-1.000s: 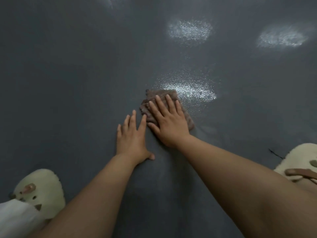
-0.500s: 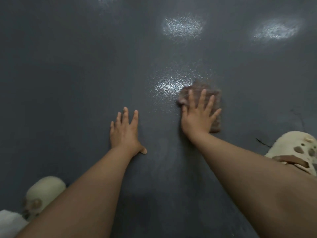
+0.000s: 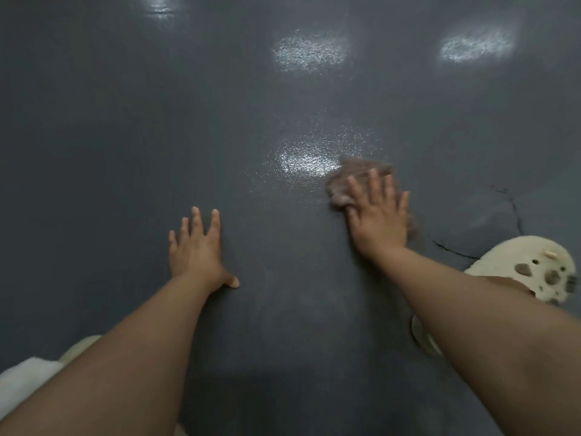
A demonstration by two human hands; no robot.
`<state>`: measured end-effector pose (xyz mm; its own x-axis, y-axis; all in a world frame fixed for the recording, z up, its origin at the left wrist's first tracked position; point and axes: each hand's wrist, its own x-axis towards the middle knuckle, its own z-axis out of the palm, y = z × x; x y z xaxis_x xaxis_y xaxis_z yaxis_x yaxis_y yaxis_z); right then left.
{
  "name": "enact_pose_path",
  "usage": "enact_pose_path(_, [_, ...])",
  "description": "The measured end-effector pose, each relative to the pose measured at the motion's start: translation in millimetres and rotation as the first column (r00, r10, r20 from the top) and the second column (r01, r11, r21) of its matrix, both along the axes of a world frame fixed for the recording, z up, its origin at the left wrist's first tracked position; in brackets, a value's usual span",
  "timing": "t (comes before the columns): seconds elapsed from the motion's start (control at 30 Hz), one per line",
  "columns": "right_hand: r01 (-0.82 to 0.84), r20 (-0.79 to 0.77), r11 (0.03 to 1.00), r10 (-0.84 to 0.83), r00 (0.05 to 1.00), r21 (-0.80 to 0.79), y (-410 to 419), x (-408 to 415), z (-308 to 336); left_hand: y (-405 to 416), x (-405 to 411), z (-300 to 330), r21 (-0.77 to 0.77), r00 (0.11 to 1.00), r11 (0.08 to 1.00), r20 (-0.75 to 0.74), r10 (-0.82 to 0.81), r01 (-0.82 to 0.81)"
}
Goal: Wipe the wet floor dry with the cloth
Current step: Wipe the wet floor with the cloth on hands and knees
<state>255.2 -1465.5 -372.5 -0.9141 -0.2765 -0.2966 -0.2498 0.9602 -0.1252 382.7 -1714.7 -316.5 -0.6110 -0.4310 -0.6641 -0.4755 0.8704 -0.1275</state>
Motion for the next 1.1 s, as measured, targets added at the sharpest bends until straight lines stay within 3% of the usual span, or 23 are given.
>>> enact_pose_path(0.1, [0.255, -0.012, 0.967, -0.254, 0.967, 0.024, 19.7, -14.2, 3.5, -0.5, -0.4, -1.2, 0.003, 1.000, 1.000, -0.007, -0.011, 0.011])
enact_pose_path(0.23, [0.367, -0.011, 0.930, -0.367, 0.930, -0.016, -17.5, 9.1, 3.3, -0.7, -0.1, -3.1, -0.008, 1.000, 1.000, -0.019, -0.024, 0.024])
enact_pose_path(0.3, [0.262, 0.012, 0.964, -0.262, 0.965, -0.033, -40.5, 36.6, 4.5, -1.3, 0.6, -2.8, -0.013, 0.999, 0.999, -0.016, -0.031, 0.031])
enact_pose_path(0.4, [-0.068, -0.018, 0.993, 0.066, 0.998, -0.097, -56.3, 88.3, -2.0, -1.9, 1.3, -3.0, -0.021, 0.999, 0.999, -0.008, -0.037, 0.037])
enact_pose_path(0.5, [-0.387, -0.025, 0.917, 0.386, 0.922, -0.093, -40.5, 95.4, -2.8, -2.1, 1.8, -3.6, -0.028, 0.999, 0.999, -0.002, -0.041, 0.041])
enact_pose_path(0.57, [-0.477, -0.051, 0.876, 0.474, 0.879, -0.067, -19.1, 73.6, -2.4, -1.2, 1.4, -2.6, -0.030, 1.000, 0.999, 0.000, -0.029, 0.029])
enact_pose_path(0.63, [-0.364, -0.023, 0.930, 0.363, 0.932, -0.053, 7.3, 47.3, 0.4, 1.4, 0.5, -0.6, -0.042, 1.000, 0.999, 0.022, -0.021, 0.022])
enact_pose_path(0.7, [-0.103, 0.022, 0.995, 0.104, 0.994, -0.018, 37.3, 24.3, 2.9, 7.3, -2.4, 2.3, -0.083, 0.998, 0.996, 0.053, -0.031, 0.035])
enact_pose_path(0.77, [0.025, 0.055, 0.998, -0.028, 0.998, 0.062, 57.4, 13.6, 9.0, 19.8, -6.6, 7.7, -0.146, 0.992, 0.984, 0.089, -0.086, 0.098])
enact_pose_path(0.87, [0.022, 0.158, 0.995, -0.037, 0.987, 0.098, 57.8, 11.9, 16.3, 55.0, -14.9, 14.6, -0.169, 0.972, 0.957, 0.025, -0.233, 0.234])
enact_pose_path(1.0, [0.011, 0.212, 0.996, -0.028, 0.977, 0.084, 53.5, 8.9, 17.4, 123.6, -38.6, 13.5, 0.045, 0.929, 0.943, -0.195, -0.315, 0.329])
enact_pose_path(1.1, [-0.031, 0.188, 0.996, 0.014, 0.982, 0.087, 58.6, 6.5, 16.3, 175.0, -57.3, 12.0, 0.190, 0.920, 0.916, -0.252, -0.302, 0.353])
